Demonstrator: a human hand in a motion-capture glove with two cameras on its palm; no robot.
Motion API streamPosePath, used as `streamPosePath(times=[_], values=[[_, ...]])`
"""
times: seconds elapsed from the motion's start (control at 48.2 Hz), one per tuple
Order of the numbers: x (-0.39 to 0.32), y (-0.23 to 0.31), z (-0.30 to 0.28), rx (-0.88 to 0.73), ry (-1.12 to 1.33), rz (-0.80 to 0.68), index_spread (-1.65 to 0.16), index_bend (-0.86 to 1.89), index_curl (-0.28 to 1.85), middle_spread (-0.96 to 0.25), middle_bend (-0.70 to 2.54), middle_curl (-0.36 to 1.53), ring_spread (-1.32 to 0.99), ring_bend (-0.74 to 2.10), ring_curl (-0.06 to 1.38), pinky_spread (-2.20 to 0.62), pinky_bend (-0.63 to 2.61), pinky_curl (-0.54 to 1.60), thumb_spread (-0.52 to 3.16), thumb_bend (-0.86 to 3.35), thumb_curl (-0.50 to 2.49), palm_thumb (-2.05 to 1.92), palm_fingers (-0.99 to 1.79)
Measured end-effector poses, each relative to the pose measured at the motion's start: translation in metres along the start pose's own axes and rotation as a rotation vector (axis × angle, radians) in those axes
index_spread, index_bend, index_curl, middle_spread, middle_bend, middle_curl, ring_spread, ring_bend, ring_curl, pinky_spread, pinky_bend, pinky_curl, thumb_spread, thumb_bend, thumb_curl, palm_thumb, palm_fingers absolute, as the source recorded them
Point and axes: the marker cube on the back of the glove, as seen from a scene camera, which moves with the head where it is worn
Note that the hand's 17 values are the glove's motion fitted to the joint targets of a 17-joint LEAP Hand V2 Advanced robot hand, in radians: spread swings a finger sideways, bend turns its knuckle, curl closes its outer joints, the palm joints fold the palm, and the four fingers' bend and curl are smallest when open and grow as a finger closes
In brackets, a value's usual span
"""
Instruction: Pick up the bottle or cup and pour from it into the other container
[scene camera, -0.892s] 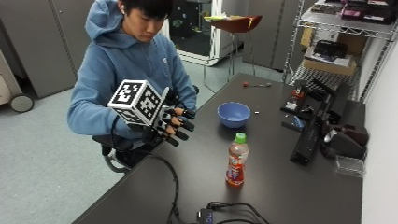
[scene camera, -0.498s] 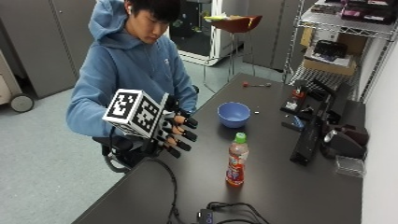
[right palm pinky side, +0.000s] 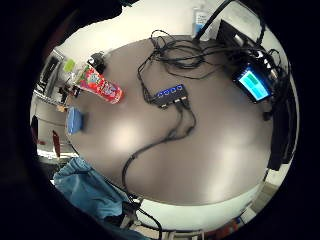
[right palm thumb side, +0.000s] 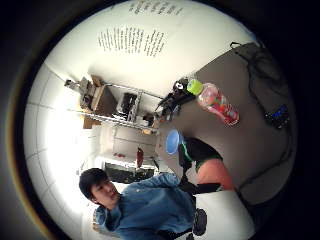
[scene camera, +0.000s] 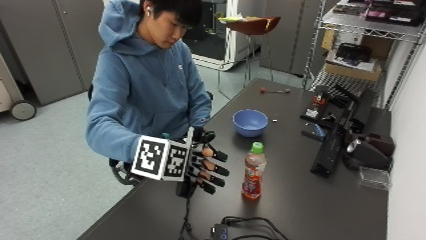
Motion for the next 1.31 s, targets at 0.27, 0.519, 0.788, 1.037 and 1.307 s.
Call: streamPosePath(times=[0.27, 0.519, 0.788, 1.037, 1.307], values=[[0.019, -0.022, 0.038, 0.002, -0.151, -0.008, -0.31, 0.13, 0.19, 0.07, 0.19, 0.26, 0.14, 0.53, 0.26, 0.24, 0.54, 0.33, 0.9, -0.03, 0.4, 0.69, 0.12], [0.029, -0.033, 0.087, -0.026, -0.274, -0.022, -0.32, 0.13, 0.2, 0.07, 0.19, 0.28, 0.14, 0.52, 0.27, 0.25, 0.54, 0.33, 0.9, -0.03, 0.4, 0.68, 0.11], [0.027, -0.05, 0.129, -0.043, -0.402, -0.022, -0.32, 0.12, 0.2, 0.07, 0.19, 0.29, 0.14, 0.53, 0.27, 0.25, 0.54, 0.34, 0.89, -0.03, 0.4, 0.67, 0.1], [0.016, -0.064, 0.17, -0.038, -0.49, -0.057, -0.32, 0.11, 0.19, 0.1, 0.18, 0.3, 0.14, 0.55, 0.28, 0.25, 0.56, 0.35, 0.86, -0.04, 0.37, 0.62, 0.08], [0.001, -0.077, 0.197, 0.153, -0.565, -0.083, -0.29, 0.05, 0.13, 0.14, 0.28, 0.33, 0.14, 0.68, 0.31, 0.25, 0.61, 0.35, 0.81, 0.0, 0.39, 0.74, 0.3]])
